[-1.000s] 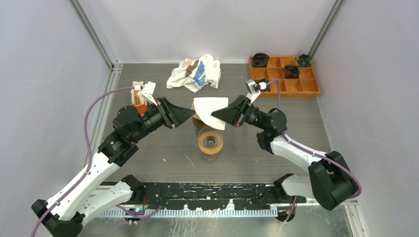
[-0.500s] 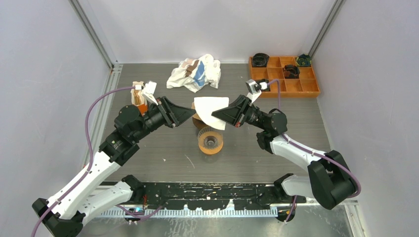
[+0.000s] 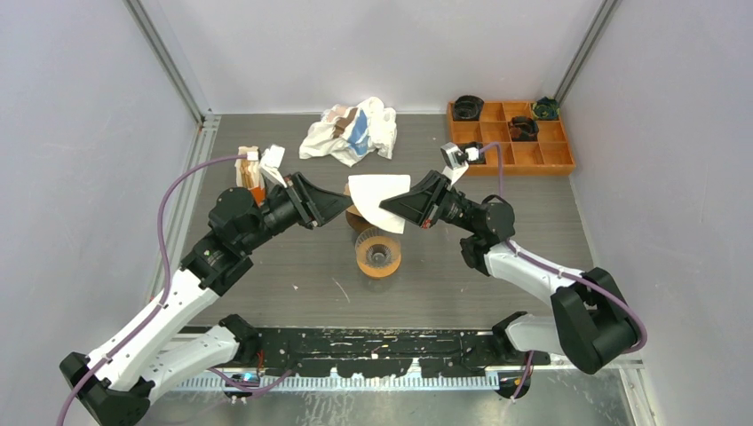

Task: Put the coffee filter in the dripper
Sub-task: Place the coffee filter in the coffee dripper.

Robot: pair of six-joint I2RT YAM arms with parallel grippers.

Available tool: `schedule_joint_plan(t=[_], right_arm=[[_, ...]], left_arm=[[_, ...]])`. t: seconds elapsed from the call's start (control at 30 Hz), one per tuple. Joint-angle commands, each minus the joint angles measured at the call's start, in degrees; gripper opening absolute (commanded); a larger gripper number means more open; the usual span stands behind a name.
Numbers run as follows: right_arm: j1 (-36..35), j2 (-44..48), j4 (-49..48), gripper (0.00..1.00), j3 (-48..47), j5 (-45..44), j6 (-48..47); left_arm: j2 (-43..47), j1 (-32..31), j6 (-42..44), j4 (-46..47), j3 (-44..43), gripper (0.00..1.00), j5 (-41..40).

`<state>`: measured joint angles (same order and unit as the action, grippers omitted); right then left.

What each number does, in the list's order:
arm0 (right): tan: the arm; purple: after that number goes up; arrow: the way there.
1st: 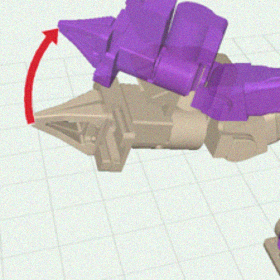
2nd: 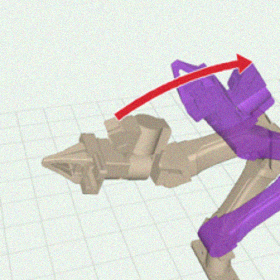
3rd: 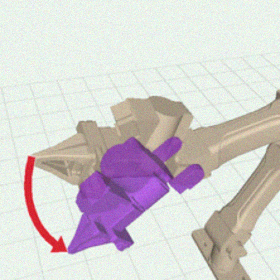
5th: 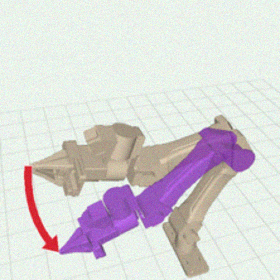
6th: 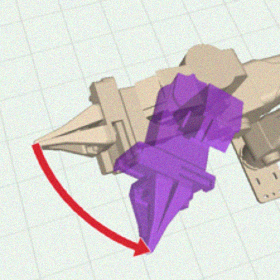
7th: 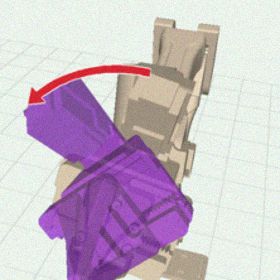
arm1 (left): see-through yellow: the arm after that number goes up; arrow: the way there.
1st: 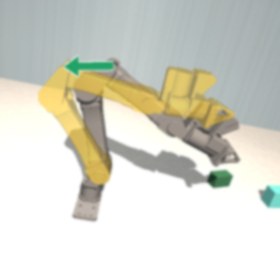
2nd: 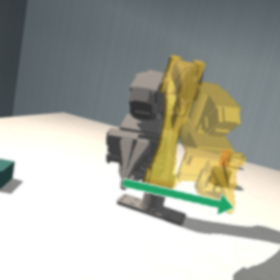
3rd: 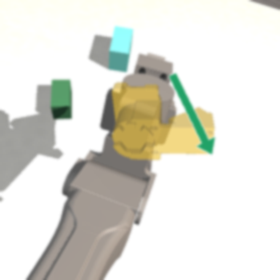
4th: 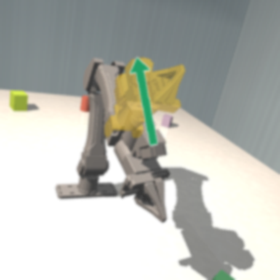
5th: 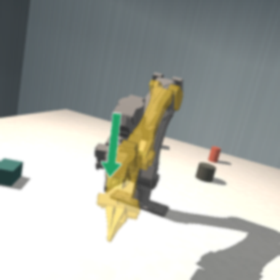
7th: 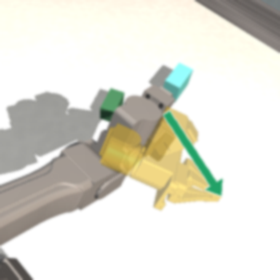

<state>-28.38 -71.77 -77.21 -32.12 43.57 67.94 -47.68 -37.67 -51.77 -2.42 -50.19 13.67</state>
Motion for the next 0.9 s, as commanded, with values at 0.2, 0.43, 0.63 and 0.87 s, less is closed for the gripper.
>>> schedule_joint_plan(t=[0.2,0.43,0.63,0.87], right_arm=[[0.1,-0.7,-4.4,0.01,-0.2,-0.2,0.4],[0.1,-0.8,-4.4,0.01,0.0,-0.7,0.6],[0.2,-1.0,-4.4,0.01,0.1,-1.3,0.9],[0.4,-1.1,-4.4,0.02,0.1,-1.3,1.0]], left_arm=[[-0.6,-0.1,-2.1,7.2,-0.1,0.43,3.2],[-0.8,-0.1,-3.0,7.8,0.6,0.43,4.2],[0.7,-0.1,-2.1,5.2,1.0,0.43,2.1],[1.4,-0.1,-2.0,4.2,1.4,0.43,3.0]])
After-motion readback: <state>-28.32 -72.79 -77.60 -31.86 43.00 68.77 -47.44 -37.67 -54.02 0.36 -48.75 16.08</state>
